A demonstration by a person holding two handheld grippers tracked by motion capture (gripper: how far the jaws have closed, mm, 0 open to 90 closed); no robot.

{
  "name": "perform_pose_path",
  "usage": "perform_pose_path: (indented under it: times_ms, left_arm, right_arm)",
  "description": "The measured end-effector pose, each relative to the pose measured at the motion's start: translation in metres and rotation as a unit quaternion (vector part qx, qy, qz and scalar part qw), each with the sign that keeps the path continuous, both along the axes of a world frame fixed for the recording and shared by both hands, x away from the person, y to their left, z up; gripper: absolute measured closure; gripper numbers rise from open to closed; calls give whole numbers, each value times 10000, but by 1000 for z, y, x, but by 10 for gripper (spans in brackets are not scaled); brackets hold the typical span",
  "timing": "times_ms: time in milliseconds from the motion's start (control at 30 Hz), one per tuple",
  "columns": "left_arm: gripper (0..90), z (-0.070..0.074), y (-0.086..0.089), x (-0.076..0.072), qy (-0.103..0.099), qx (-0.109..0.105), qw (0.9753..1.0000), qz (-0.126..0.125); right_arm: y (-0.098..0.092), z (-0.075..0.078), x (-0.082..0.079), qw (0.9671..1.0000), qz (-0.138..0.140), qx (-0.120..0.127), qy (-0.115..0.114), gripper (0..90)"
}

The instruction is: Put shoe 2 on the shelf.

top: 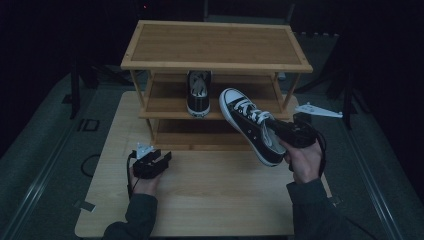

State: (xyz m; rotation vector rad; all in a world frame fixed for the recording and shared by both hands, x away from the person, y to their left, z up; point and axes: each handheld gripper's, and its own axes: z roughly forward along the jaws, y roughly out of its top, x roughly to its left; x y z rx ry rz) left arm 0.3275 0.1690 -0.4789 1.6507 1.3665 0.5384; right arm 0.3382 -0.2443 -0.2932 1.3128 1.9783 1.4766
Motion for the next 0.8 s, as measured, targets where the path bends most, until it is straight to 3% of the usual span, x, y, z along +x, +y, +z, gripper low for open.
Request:
perform_pose_path:
  times_ms: [500, 800]
  left_arm:
    - [533, 0, 1, 1, 3, -13, 10000, 4]
    - [533, 0, 2, 1, -8, -35, 10000, 20]
  right_arm:
    - [19, -3, 33, 9979, -550, 329, 53, 881]
    - [29, -6, 45, 9955, -872, 362, 35, 881]
